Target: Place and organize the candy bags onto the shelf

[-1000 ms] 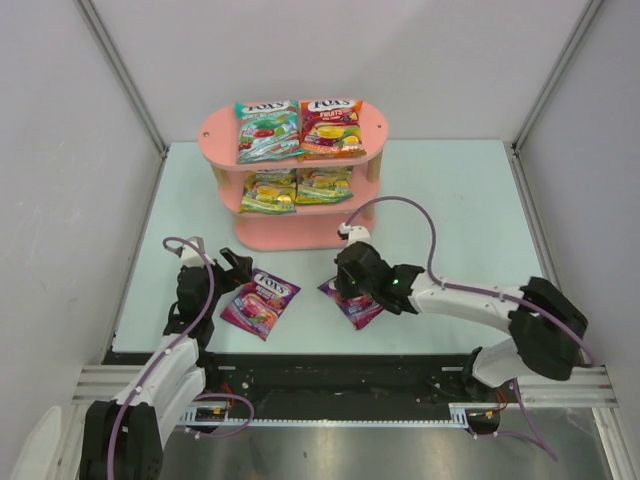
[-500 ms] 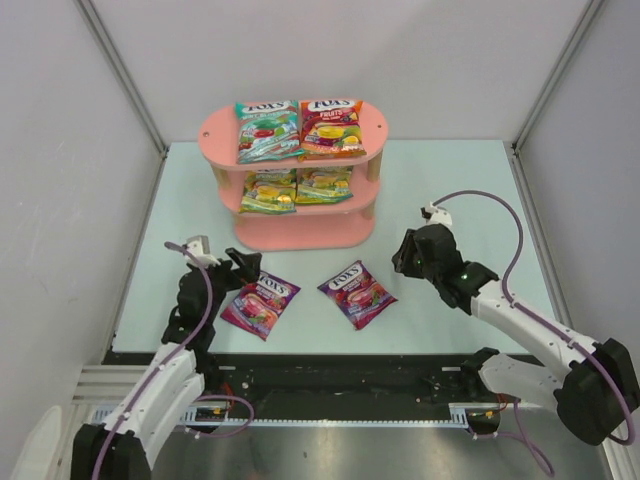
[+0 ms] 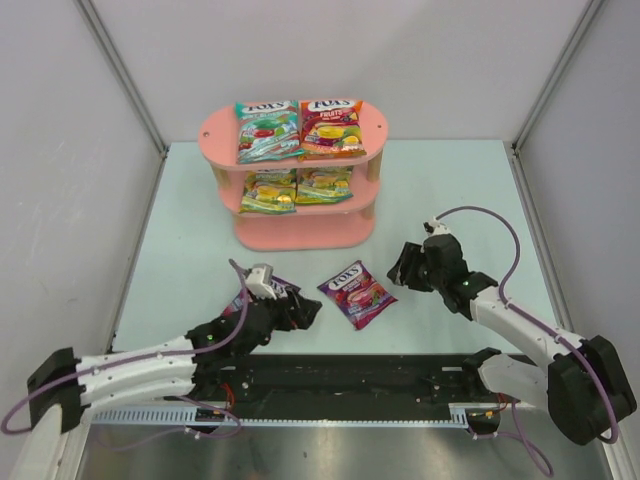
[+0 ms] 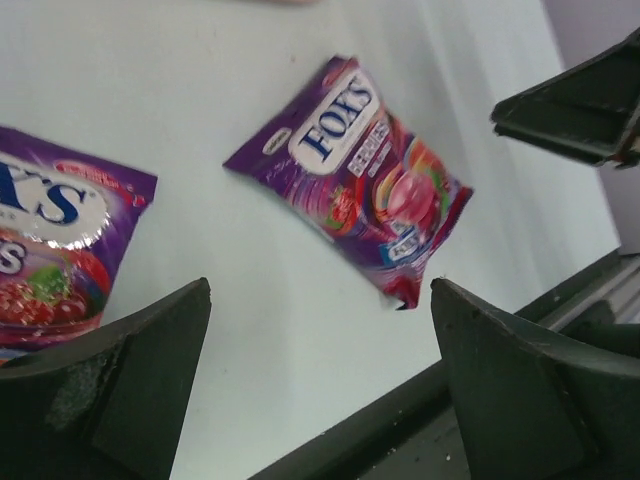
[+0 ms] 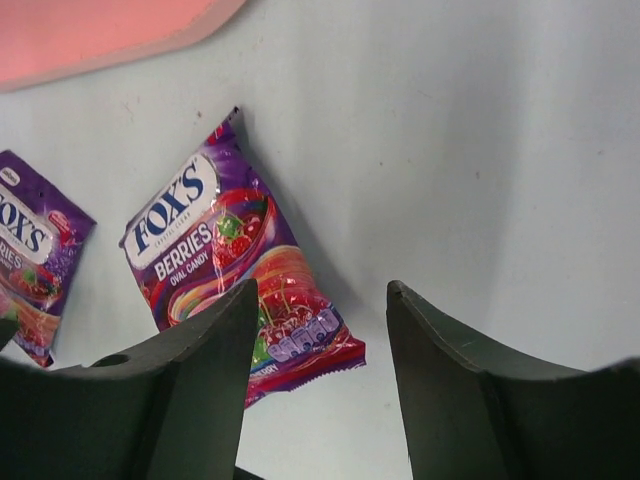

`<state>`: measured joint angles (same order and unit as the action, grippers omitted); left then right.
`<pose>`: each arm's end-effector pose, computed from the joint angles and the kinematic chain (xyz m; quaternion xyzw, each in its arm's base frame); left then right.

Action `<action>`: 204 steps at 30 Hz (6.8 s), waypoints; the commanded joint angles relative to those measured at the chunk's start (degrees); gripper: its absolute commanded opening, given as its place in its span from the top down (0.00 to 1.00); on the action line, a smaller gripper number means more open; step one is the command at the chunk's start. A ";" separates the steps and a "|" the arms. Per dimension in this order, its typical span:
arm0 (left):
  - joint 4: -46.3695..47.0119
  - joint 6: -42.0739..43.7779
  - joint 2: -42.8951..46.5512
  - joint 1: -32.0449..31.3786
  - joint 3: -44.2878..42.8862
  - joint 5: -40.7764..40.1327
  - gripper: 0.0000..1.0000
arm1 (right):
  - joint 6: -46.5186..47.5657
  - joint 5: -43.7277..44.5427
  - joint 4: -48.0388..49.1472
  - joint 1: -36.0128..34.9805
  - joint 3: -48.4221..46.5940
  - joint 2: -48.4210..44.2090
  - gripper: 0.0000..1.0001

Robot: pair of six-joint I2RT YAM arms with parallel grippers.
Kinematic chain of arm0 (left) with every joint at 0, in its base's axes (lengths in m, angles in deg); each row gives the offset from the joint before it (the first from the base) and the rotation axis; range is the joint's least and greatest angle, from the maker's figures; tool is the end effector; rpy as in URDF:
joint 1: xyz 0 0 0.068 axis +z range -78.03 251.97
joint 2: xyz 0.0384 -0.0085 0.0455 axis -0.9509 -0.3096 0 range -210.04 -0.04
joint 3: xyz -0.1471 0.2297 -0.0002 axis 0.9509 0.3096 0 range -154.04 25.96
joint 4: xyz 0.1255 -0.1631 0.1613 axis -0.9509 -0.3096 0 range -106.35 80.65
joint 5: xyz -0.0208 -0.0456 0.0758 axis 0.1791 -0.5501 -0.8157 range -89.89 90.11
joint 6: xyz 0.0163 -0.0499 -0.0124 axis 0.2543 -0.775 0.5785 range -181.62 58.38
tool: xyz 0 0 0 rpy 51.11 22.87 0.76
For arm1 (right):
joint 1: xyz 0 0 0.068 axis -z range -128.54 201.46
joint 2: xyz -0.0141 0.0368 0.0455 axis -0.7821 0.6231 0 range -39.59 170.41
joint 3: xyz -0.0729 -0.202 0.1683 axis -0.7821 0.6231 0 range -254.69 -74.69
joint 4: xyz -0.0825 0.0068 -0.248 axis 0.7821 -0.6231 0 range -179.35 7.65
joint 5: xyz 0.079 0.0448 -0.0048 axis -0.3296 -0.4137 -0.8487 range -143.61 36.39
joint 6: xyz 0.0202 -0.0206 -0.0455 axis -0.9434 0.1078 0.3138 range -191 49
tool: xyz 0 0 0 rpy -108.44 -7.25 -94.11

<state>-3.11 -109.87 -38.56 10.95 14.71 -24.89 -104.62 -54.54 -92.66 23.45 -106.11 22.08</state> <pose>0.0897 -0.1308 0.1807 -0.0323 0.8134 -0.3475 0.4654 0.1939 0.1037 0.2030 0.0411 0.9074 0.2205 0.3553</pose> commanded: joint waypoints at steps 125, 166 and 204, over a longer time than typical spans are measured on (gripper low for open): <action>12.74 15.98 -46.01 0.19 -25.75 -24.58 1.00 | 6.91 -2.67 37.19 -9.79 -8.90 23.22 1.00; 20.04 29.62 -65.01 12.23 -39.91 -17.19 1.00 | 3.74 -8.56 42.56 -1.43 -20.17 42.04 1.00; 21.45 27.69 -52.27 8.02 -29.36 -20.97 0.35 | 4.54 -9.62 41.42 -0.47 -21.14 45.65 1.00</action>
<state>17.22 -80.67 -95.95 21.25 -16.41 -43.29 -102.22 -62.17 -51.17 23.12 -125.41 66.25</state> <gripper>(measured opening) 0.652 0.009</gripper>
